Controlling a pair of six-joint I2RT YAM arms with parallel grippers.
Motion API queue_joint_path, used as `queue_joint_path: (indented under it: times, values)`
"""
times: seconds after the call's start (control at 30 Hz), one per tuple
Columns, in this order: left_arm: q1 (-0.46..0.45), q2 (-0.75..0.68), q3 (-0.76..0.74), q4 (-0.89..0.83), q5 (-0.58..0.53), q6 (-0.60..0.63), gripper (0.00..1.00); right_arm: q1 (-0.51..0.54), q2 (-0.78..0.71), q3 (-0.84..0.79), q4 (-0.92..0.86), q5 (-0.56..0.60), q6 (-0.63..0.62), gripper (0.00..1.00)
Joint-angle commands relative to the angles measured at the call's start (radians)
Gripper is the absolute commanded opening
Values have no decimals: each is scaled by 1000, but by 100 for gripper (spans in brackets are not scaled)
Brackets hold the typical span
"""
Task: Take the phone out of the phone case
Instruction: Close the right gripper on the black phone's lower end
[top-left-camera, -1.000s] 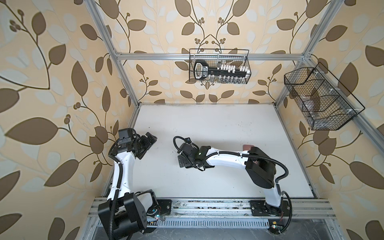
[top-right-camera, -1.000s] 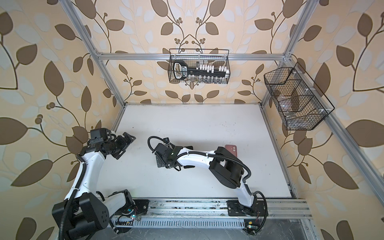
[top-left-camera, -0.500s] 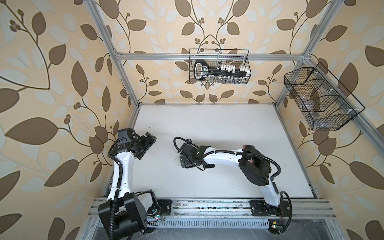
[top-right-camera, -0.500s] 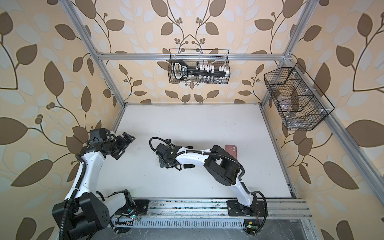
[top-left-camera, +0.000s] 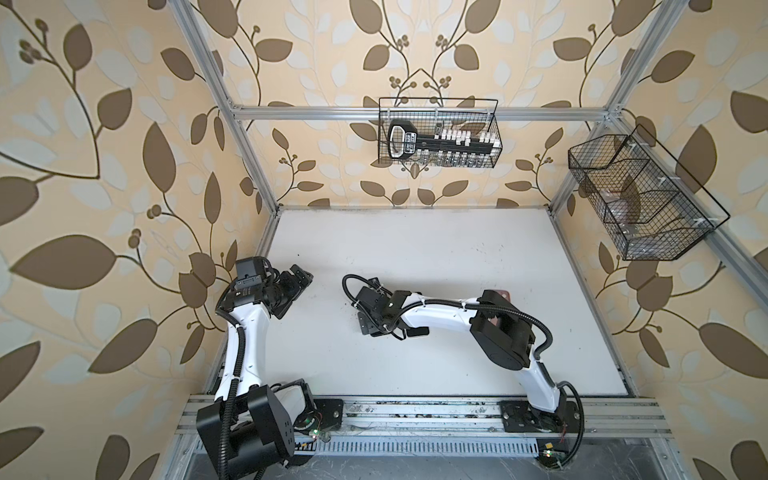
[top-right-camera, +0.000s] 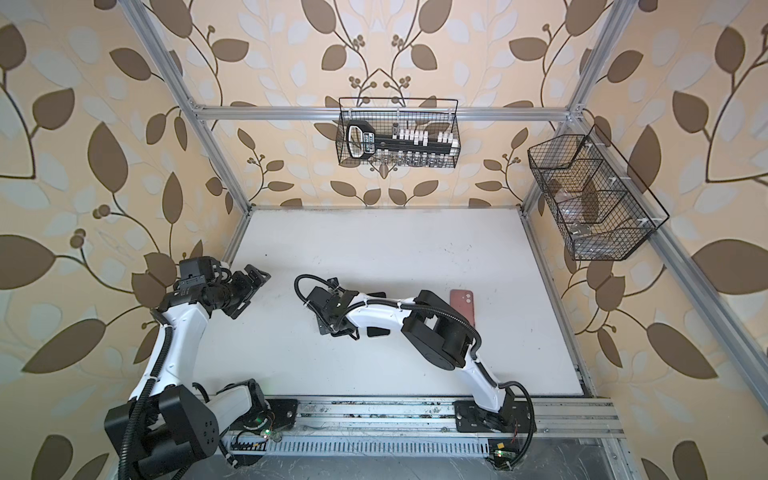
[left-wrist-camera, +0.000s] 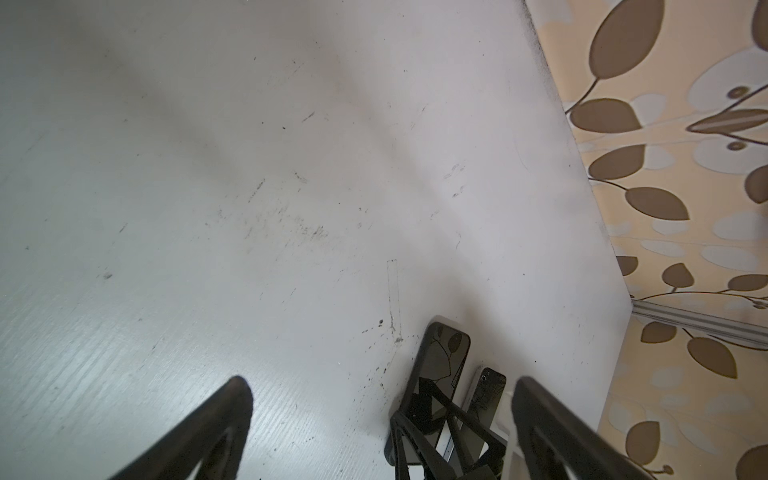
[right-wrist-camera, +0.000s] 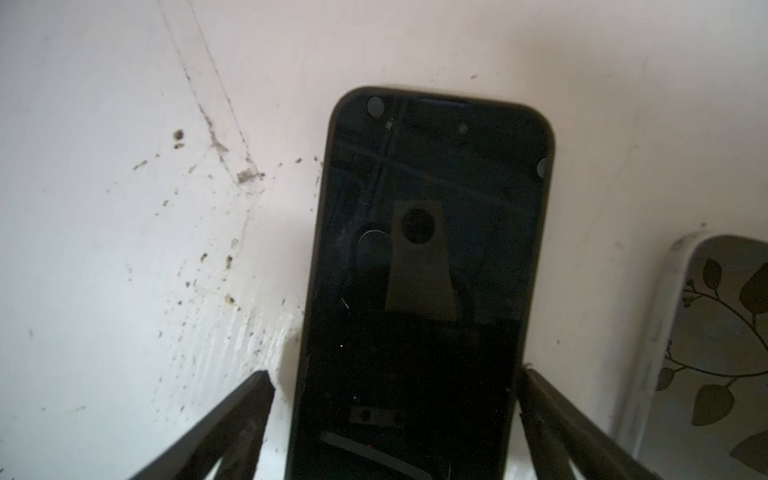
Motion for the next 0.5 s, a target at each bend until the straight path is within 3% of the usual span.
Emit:
queue_joint_path:
  times: [0.0, 0.47]
  values:
    - [12, -14, 17, 2, 26, 8, 99, 7, 43, 32, -49, 20, 4, 92]
    - [18, -9, 9, 16, 55, -4, 99, 12, 56, 35, -91, 49, 37, 77]
